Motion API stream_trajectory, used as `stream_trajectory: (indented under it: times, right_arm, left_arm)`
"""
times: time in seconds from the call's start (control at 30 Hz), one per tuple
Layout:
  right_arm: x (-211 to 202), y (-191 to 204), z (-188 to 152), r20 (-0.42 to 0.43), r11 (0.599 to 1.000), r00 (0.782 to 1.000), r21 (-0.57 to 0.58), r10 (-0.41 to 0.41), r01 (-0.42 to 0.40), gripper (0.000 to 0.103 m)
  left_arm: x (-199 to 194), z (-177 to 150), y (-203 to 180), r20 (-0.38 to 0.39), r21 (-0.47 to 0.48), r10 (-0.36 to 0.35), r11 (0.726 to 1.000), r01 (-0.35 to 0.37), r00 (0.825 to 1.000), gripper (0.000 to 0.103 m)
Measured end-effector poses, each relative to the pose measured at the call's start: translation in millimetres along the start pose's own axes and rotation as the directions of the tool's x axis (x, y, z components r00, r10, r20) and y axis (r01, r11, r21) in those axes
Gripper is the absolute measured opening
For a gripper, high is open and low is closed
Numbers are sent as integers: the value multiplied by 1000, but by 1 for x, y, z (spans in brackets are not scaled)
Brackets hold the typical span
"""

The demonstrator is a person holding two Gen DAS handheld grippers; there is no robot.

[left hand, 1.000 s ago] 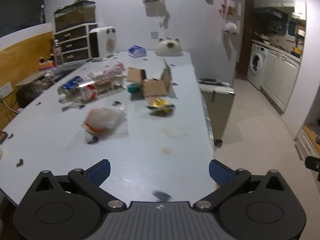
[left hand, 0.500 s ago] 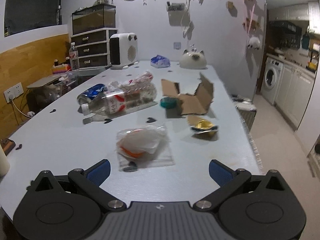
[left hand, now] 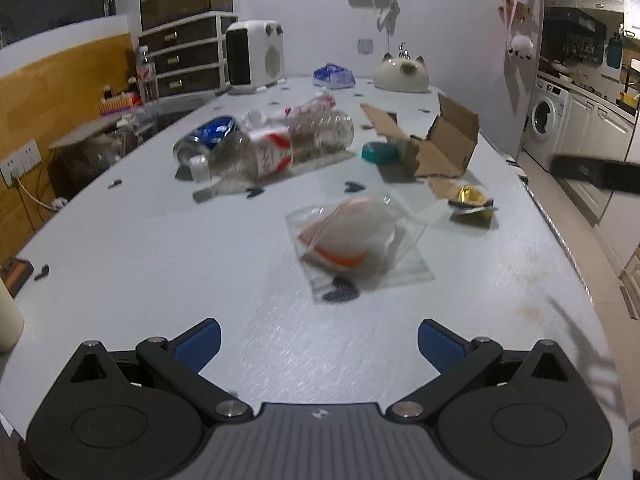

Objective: Collect trash
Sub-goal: 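Move both tools over the table toward the plastic bag and gold wrapper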

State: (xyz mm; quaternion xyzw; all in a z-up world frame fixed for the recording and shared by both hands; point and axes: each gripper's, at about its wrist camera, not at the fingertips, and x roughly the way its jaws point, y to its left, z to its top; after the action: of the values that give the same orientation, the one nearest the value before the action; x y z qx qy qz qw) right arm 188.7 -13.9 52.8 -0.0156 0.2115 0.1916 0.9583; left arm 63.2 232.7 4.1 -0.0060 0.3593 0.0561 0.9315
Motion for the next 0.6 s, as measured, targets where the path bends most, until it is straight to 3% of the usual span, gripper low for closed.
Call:
stream_trajectory:
  times: [0.07, 0.2, 0.33, 0.4, 0.47, 0.6]
  right_arm:
    - [21, 3, 4, -5, 998, 998, 22, 57, -57, 103]
    - [67, 4, 10, -43, 992, 992, 55, 117, -115, 103]
    - [109, -6, 10, -101, 966, 973, 180, 206, -186, 99]
    - [126, -11, 7, -133, 951, 964, 239, 232, -196, 87]
    - [136, -14, 1, -158, 932, 952, 298, 261, -206, 83]
    - [130, -17, -11, -152, 884, 918, 366, 366, -292, 81]
  left_arm:
    - [1, -6, 7, 2, 9, -29, 1000, 29, 1000, 103]
    - [3, -10, 21, -14, 17, -160, 987, 160, 987, 103]
    - [-1, -6, 23, 33, 48, -176, 984, 174, 984, 102]
    - [-3, 2, 25, 70, 62, -190, 981, 186, 979, 96]
    - [-1, 11, 26, 92, 80, -203, 977, 196, 975, 83]
    - [13, 27, 21, 127, 154, -178, 975, 158, 976, 69]
